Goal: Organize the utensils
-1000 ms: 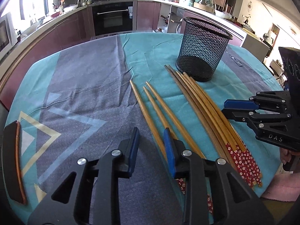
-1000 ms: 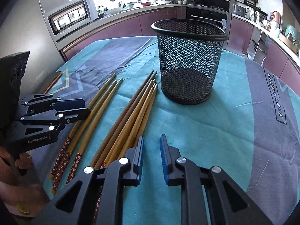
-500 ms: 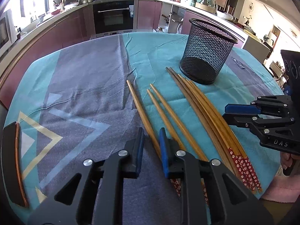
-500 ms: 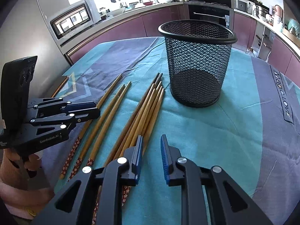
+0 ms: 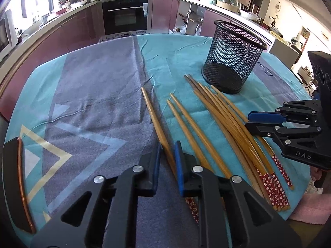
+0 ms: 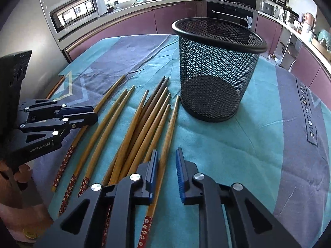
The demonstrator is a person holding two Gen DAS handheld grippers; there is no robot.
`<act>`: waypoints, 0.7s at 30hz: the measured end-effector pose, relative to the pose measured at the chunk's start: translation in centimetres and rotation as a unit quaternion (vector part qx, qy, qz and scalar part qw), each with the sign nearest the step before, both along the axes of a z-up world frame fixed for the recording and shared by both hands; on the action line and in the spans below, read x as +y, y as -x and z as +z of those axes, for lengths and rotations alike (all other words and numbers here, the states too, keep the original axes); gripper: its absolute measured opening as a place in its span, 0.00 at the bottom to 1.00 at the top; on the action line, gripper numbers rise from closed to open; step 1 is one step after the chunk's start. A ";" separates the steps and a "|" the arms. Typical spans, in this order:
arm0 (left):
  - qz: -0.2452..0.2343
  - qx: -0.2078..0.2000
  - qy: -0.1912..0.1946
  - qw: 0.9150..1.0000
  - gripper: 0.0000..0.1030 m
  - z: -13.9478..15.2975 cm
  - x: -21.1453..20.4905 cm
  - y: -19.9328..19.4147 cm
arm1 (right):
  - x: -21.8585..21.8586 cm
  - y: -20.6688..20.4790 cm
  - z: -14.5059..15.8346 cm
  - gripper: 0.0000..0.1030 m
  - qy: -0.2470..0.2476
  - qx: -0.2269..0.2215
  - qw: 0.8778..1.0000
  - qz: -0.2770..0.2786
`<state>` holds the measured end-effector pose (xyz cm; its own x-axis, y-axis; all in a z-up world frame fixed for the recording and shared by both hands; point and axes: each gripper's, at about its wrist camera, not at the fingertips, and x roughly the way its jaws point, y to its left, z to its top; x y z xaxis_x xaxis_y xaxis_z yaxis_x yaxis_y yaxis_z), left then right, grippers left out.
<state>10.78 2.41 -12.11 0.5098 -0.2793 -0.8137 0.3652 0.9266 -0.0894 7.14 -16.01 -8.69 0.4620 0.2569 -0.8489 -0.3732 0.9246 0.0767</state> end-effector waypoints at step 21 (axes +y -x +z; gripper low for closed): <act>0.023 -0.022 0.099 0.995 0.07 4.0 1.8 0.9 | -3.7 2.2 5.7 0.05 -0.140 -0.084 0.986 0.018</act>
<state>9.90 4.25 -8.08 0.5590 -0.4078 -0.7220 0.3306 0.9081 -0.2570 4.92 -19.71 -3.02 0.5760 0.4891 -0.6551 -0.4340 0.8620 0.2619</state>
